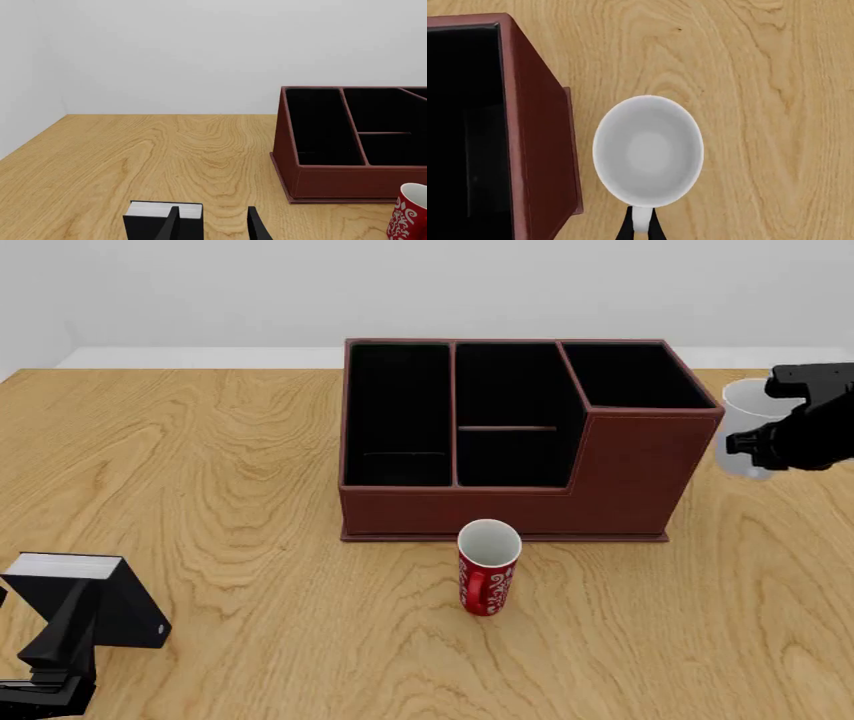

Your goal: Pick up the white mug and place it to the right of the caddy.

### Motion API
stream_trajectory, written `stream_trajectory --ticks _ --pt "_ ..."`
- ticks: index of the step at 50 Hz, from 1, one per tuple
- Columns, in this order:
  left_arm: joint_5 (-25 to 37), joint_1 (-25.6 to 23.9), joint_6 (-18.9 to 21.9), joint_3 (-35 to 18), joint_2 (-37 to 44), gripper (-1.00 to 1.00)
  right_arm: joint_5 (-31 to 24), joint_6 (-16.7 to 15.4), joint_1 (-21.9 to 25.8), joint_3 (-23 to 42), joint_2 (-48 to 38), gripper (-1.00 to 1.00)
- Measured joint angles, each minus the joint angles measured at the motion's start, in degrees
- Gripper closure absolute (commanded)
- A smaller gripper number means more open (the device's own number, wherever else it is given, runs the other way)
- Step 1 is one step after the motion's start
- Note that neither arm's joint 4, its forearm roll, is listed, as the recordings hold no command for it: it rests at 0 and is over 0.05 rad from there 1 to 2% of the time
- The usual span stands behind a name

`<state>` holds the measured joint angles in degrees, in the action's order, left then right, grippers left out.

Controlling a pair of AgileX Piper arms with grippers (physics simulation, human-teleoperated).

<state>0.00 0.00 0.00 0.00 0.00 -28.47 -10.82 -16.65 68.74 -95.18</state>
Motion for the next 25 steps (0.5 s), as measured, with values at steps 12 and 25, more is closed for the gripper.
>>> stream_trajectory --ticks 12,25 --pt "0.0 0.0 0.0 0.0 0.0 -1.0 1.93 0.8 0.15 -1.56 -0.98 1.0" --pt "0.0 0.0 0.0 0.0 0.0 -1.0 4.31 1.49 0.19 -3.5 -2.33 1.0"
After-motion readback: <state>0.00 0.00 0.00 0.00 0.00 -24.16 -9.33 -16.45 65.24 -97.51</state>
